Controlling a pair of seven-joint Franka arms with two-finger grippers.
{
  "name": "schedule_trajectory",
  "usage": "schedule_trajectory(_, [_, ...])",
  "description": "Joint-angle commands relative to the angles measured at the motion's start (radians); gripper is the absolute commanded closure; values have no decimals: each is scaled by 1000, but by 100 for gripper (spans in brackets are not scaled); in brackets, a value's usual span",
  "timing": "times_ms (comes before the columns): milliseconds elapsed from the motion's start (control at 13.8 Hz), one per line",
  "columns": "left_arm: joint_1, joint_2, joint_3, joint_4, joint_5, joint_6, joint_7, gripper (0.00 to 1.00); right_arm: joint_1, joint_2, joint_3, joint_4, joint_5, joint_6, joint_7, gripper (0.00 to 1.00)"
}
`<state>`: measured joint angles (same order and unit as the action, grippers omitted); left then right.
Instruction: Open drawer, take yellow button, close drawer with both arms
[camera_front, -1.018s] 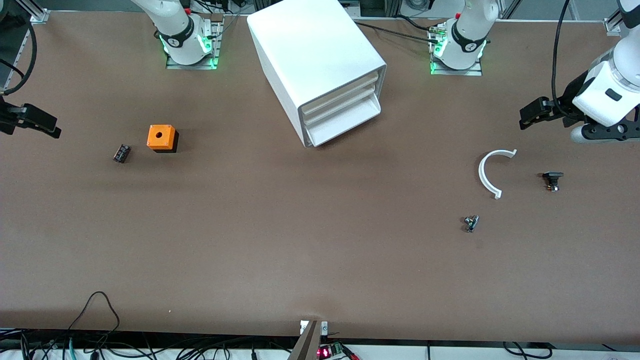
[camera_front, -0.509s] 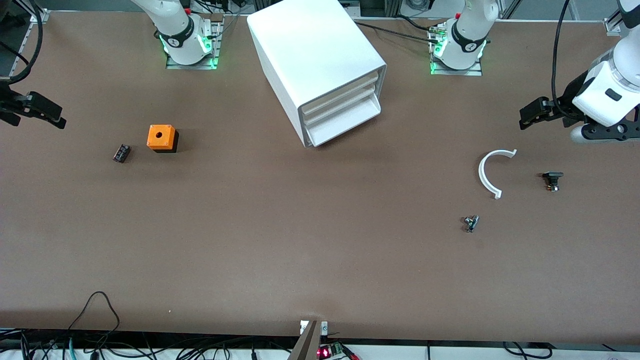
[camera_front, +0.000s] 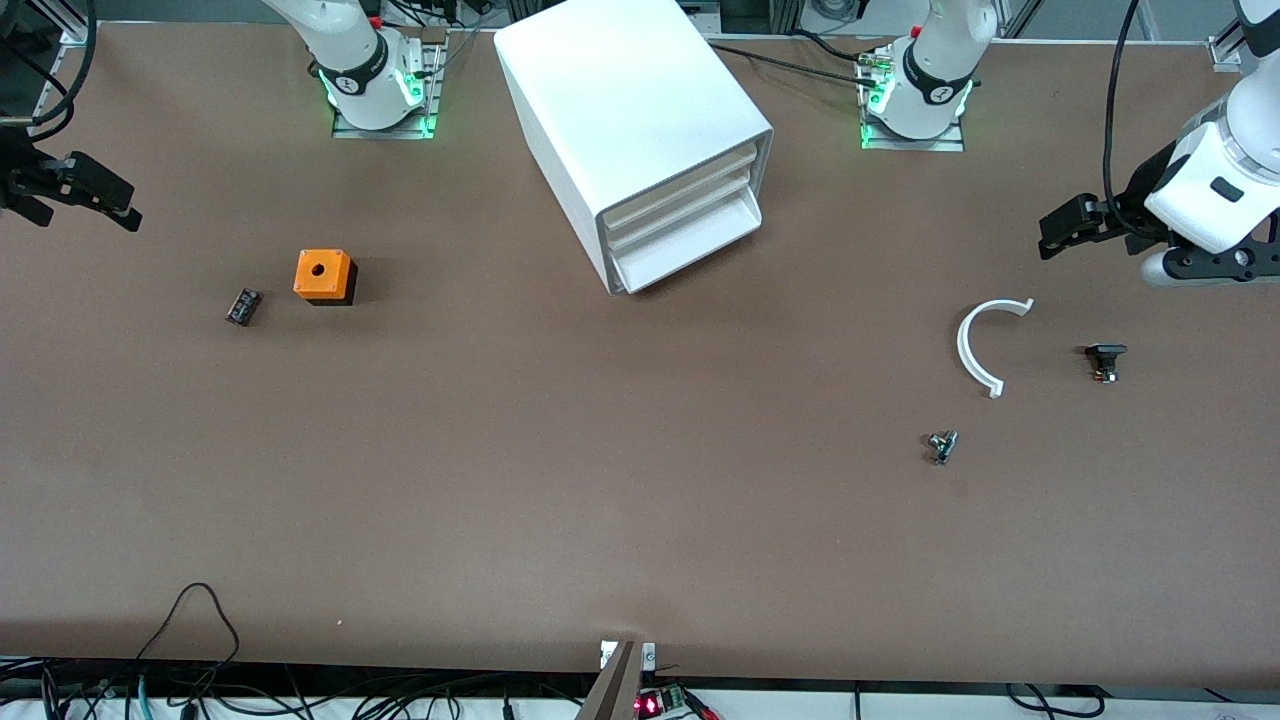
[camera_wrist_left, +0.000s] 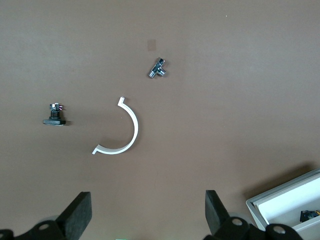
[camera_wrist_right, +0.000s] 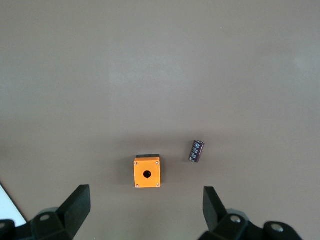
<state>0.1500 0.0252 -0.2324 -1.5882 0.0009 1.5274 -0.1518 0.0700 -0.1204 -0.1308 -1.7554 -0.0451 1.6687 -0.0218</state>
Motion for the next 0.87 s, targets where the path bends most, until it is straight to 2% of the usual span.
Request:
schedule_trajectory(0, [6,8,-5,19,-16,-1,11,0,-13,2,14,-3,-2,5,-4,0])
schedule_trajectory(800, [5,8,-10,20,-10,-3,17,0,-12,15,13,1,1,17,-1,0])
